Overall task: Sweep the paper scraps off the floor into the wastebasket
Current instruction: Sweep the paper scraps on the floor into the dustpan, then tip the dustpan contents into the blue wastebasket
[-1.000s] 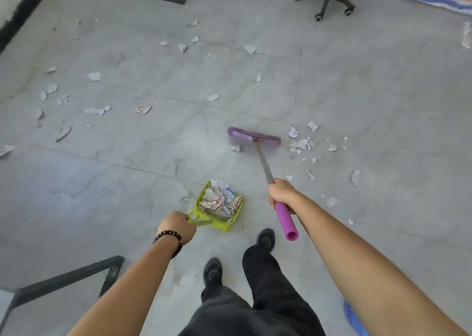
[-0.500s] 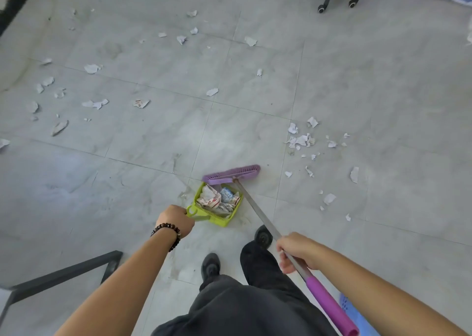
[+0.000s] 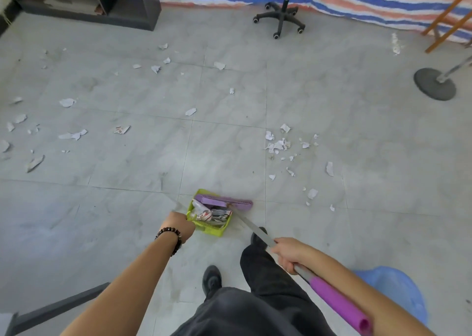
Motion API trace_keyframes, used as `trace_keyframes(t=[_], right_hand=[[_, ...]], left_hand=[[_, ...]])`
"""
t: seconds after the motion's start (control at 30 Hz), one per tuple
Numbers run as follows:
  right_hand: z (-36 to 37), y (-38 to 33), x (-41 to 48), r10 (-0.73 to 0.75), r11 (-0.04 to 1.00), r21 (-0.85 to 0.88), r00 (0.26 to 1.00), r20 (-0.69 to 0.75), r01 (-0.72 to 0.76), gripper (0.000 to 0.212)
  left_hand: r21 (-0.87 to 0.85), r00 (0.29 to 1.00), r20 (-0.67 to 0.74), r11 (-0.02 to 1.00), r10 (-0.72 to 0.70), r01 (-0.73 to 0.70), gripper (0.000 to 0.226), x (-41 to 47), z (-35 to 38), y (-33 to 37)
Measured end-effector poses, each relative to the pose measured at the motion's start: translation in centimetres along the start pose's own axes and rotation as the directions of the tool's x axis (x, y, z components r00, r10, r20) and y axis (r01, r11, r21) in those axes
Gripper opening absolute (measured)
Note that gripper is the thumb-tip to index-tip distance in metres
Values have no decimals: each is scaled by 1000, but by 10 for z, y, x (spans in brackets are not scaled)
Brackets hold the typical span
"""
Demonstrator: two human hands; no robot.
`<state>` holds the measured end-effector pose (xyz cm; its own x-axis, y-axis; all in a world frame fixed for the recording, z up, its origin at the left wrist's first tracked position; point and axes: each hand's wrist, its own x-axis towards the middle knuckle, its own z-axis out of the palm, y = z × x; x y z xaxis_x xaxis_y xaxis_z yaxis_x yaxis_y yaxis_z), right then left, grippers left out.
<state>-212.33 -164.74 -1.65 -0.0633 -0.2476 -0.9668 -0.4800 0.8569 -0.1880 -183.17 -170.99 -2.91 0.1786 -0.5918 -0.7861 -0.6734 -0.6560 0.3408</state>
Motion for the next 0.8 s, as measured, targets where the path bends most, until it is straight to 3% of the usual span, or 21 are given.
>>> trace_keyframes(t=[0.13,0.23,0.33,0.4,0.57,0.8], right_hand=[[-7,35,-32,142,919,366,989,34,-145,33],[3,71,-53,125,751,650,991,38,-120,35],[10,103,-72,106,599,798,994,-3,-61,31],[11,125,-87,87,495,869,995,-38,-10,25],[0,192,-127,62,259,959,989,-134,113,22],[-10,309,-193,93,81,955,952,-293,286,22]], left_hand=[[107,993,41,987,113,-116,12,-12,23,-14],[205,972,42,951,229,-233,17,-25,38,-6],[304,945,76,895,318,-326,24,-45,52,11],[356,919,106,849,379,-391,24,-59,63,22],[294,838,194,785,510,-546,25,-95,103,47],[258,730,223,683,646,-684,24,-172,179,81]])
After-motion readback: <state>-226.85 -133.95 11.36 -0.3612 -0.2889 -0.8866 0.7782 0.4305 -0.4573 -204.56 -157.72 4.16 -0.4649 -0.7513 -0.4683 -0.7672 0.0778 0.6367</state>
